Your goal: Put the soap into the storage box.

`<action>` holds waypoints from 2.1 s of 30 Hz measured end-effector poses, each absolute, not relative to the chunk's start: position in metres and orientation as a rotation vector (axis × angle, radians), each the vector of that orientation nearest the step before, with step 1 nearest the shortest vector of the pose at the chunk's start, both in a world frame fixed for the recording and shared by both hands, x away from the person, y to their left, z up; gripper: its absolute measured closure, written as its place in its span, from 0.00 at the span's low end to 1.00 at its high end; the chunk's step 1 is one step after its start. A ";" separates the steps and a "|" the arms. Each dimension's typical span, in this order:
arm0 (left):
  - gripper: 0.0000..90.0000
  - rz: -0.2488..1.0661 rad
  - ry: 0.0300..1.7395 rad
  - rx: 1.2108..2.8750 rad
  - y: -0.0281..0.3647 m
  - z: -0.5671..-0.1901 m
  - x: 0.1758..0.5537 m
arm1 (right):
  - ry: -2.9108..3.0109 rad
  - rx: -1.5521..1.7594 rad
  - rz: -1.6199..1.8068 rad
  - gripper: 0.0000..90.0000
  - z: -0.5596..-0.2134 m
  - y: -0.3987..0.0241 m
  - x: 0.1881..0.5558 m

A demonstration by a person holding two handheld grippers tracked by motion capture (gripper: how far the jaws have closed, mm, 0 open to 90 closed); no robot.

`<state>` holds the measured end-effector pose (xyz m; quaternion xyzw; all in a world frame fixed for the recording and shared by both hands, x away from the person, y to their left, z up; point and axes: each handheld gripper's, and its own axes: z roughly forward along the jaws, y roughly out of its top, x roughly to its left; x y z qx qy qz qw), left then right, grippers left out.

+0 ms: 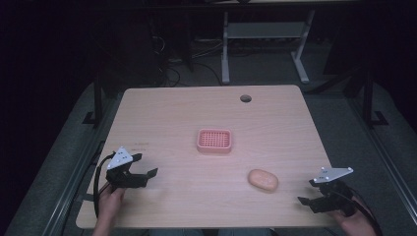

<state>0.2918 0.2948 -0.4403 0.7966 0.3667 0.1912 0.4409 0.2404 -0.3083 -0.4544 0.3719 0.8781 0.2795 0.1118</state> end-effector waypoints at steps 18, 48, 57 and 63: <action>0.16 0.472 0.914 1.976 0.295 -0.441 0.293 | 2.619 1.037 0.793 0.27 -0.451 -0.292 0.243; 0.16 0.469 0.916 1.974 0.295 -0.441 0.292 | 2.687 0.905 0.723 0.27 -0.441 -0.263 0.254; 0.16 0.469 0.919 1.977 0.296 -0.441 0.293 | 2.708 0.869 0.712 0.27 -0.438 -0.256 0.258; 0.16 0.470 0.919 1.978 0.297 -0.441 0.293 | 2.727 0.839 0.697 0.27 -0.435 -0.248 0.262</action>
